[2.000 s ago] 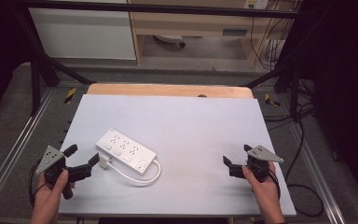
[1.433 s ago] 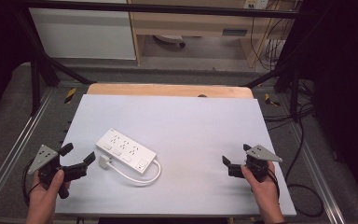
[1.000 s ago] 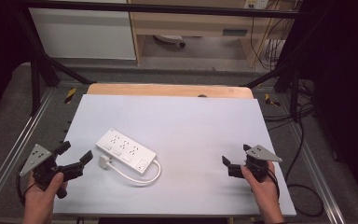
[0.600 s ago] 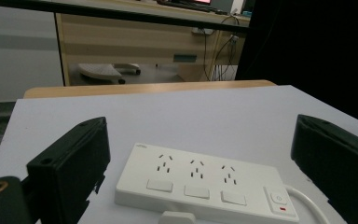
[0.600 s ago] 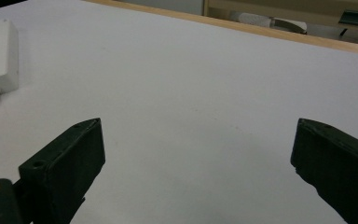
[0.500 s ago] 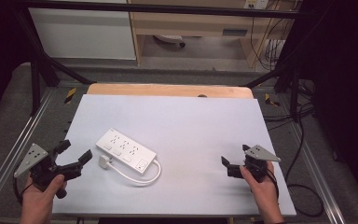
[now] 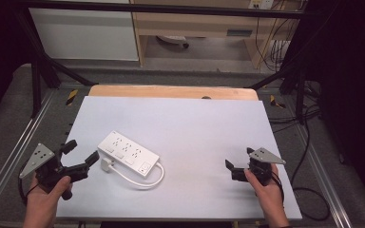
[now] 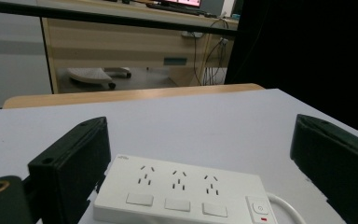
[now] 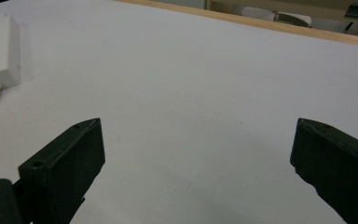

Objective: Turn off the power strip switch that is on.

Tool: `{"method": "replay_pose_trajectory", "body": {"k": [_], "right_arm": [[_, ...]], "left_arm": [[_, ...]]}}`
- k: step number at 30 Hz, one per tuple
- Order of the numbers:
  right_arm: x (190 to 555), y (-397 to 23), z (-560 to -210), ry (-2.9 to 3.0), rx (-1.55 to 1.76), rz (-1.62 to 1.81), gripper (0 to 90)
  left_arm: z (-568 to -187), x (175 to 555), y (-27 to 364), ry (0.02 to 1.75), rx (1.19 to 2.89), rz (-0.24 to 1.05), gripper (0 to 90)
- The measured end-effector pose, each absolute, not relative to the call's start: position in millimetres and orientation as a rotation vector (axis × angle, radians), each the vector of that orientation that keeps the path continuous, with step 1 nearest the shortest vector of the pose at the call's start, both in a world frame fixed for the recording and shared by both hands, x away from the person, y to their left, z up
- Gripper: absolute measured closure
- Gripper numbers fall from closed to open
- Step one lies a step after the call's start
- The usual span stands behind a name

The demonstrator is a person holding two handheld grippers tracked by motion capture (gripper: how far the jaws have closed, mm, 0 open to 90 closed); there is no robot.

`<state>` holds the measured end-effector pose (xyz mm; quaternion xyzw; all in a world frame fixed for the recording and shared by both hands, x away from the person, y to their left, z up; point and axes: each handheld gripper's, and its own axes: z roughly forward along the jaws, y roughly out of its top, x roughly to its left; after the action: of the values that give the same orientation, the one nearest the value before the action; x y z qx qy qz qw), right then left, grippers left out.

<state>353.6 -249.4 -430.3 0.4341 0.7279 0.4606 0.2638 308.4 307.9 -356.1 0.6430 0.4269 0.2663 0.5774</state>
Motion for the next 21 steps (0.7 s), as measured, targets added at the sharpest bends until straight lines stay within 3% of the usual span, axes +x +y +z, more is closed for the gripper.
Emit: {"method": "replay_pose_trajectory", "body": {"k": [21], "right_arm": [[353, -248, -431, 1.979, 1.181, 1.259, 3.8]], "left_arm": [[-355, 339, 282, 1.015, 1.576, 0.574, 5.9]]}}
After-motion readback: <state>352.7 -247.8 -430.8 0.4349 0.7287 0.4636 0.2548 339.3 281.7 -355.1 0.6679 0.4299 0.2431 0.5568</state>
